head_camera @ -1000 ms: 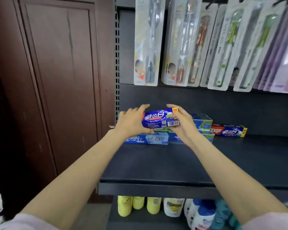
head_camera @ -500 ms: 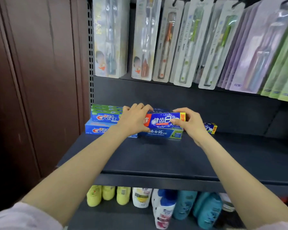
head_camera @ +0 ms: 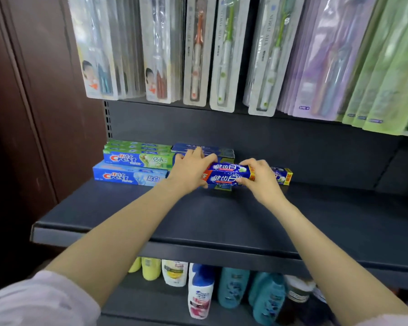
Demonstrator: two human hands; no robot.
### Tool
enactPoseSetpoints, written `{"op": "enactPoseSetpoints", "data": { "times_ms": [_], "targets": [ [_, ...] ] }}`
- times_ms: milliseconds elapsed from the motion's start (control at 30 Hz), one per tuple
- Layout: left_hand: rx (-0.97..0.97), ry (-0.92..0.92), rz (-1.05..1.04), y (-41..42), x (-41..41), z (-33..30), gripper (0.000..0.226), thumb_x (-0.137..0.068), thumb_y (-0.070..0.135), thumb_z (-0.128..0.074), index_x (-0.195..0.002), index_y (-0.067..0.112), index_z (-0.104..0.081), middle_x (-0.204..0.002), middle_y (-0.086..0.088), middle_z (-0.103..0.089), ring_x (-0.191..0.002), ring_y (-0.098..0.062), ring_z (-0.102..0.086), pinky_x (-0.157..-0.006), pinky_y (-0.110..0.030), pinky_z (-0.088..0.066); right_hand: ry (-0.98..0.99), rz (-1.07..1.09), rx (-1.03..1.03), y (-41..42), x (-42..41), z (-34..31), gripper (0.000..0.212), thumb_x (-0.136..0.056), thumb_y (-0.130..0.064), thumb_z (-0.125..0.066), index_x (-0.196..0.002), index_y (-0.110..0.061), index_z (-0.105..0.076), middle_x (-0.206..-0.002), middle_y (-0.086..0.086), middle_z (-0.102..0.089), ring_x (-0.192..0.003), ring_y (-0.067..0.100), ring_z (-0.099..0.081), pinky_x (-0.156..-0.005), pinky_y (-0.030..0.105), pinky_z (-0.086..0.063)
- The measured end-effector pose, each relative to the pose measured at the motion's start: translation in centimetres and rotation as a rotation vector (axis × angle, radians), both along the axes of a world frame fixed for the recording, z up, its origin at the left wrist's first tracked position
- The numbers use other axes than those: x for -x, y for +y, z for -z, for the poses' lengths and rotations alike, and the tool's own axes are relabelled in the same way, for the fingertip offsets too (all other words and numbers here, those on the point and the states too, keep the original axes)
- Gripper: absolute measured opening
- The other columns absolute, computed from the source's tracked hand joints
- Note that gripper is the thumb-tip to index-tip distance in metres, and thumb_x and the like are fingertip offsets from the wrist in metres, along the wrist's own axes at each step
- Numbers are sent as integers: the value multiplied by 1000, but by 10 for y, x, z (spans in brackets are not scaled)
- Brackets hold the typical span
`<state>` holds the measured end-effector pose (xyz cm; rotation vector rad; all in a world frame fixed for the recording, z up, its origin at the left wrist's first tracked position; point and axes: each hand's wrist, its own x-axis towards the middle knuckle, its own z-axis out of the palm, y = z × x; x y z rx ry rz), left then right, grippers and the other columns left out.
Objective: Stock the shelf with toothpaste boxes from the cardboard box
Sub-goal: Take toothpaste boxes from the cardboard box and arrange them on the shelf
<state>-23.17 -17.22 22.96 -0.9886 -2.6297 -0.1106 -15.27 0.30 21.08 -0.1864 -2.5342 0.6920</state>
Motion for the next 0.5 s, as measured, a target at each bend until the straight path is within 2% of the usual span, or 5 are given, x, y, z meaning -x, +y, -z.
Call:
{"op": "enactPoseSetpoints", "data": {
  "times_ms": [67,200,300,367,500],
  "targets": [
    [23,2,21,9,-2,0,71,-77,37,-73,-138,29,-36,-133,-6,-40,-123,-26,-39,-99,-47,-34,-17,42,-159,8,-1,3,48,-84,-28,-68,-127,-16,-49,-128,4,-46,-120,19,-44,-101,33,-39],
    [0,-22,91,36,-8,-2,72,-79,38,-71,-141,27,-35,-134,-6,-42,-125,-26,-40,-102,-44,-33,-25,129,-534,21,-2,6,61,-86,-49,-58,-138,-22,-41,-131,-1,-50,-125,19,-43,-116,39,-17],
    [-38,-12,118,55,-4,0,65,-82,35,-68,-139,25,-36,-133,-5,-46,-124,-25,-43,-101,-41,-33,-74,133,-403,41,-5,1,53,-87,-39,-61,-135,-20,-44,-129,2,-51,-121,21,-44,-97,34,-39],
    [-58,-62,161,66,1,2,58,-84,30,-66,-136,22,-40,-131,-6,-50,-121,-25,-47,-99,-40,-37,-110,163,-350,62,-8,0,49,-88,-32,-62,-132,-19,-46,-127,4,-51,-119,22,-44,-89,34,-42],
    [-52,-107,249,99,3,0,51,-88,18,-60,-136,18,-44,-130,-7,-52,-119,-26,-50,-96,-40,-45,-127,226,-353,100,-8,3,47,-87,-24,-65,-130,-18,-49,-126,5,-51,-116,24,-48,-89,36,-44]
  ]
}}
